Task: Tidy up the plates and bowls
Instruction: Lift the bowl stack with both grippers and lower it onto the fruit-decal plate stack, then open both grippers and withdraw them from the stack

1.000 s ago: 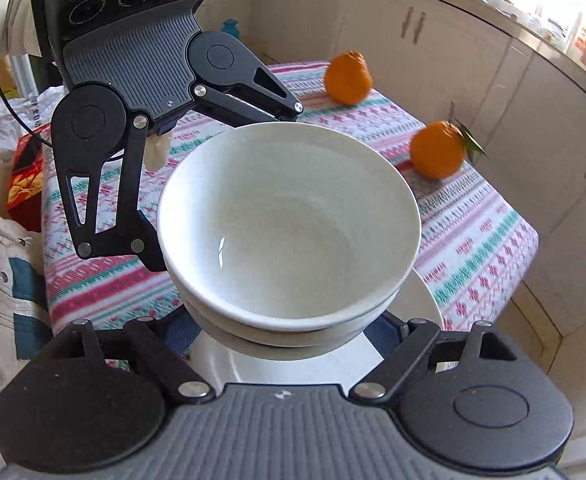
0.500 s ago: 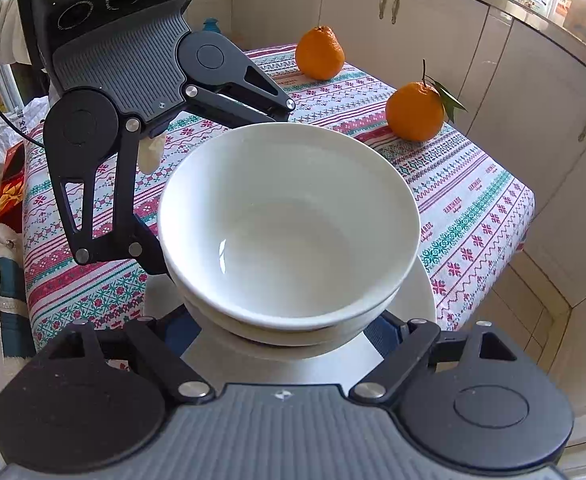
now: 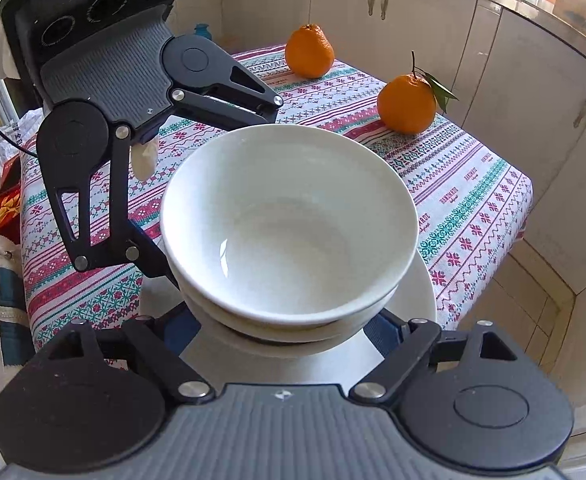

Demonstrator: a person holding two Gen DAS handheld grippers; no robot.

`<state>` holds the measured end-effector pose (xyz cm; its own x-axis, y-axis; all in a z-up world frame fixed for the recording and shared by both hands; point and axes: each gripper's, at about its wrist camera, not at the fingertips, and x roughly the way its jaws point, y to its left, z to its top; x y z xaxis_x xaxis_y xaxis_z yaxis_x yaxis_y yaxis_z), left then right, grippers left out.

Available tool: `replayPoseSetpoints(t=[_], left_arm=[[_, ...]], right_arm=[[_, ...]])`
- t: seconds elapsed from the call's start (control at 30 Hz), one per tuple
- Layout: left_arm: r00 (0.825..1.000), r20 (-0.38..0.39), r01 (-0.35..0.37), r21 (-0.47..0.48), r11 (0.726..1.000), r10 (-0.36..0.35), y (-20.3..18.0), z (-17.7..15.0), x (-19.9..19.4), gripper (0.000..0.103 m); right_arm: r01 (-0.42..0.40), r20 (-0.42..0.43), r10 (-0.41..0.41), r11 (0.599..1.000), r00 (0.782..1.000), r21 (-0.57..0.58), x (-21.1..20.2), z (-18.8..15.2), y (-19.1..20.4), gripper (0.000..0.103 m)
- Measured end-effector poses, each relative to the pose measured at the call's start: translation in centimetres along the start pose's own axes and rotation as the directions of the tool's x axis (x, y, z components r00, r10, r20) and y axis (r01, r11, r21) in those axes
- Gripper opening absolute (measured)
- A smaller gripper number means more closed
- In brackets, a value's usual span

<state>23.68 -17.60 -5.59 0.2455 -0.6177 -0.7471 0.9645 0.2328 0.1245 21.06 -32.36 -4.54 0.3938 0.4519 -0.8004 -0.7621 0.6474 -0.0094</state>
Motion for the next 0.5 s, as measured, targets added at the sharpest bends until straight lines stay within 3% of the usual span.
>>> replayPoseSetpoints(t=[0.07, 0.2, 0.3, 0.4, 0.5], left_arm=[[1.0, 0.013, -0.02, -0.002, 1.0, 0.02, -0.4, -0.1, -0.5, 0.086], [0.992, 0.081, -0.094, -0.041, 0.995, 0.097, -1.2, -0.8, -2.6, 0.098], [0.965, 0.146, -0.202, -0.119, 0.972, 0.218, -2.7, -1.7, -4.9, 0.102], [0.925, 0.13, -0.317, -0.249, 0.915, 0.356, -4.2, -2.0, -6.7, 0.102], [0.88, 0.102, -0.386, -0.418, 0.823, 0.464, -5.2, -2.0, -8.6, 0.102]], right_arm=[[0.005, 0.013, -0.006, 1.0, 1.0, 0.018, -0.3, -0.1, 0.1, 0.099], [0.06, 0.041, -0.062, 0.997, 0.997, 0.055, -1.7, -0.5, 1.3, 0.103], [0.168, 0.029, -0.172, 0.98, 0.985, 0.106, -2.8, -0.8, 3.0, 0.103], [0.305, 0.011, -0.313, 0.932, 0.95, 0.196, -3.9, -1.2, 5.2, 0.103], [0.451, -0.036, -0.47, 0.82, 0.882, 0.352, -4.9, -1.0, 7.0, 0.103]])
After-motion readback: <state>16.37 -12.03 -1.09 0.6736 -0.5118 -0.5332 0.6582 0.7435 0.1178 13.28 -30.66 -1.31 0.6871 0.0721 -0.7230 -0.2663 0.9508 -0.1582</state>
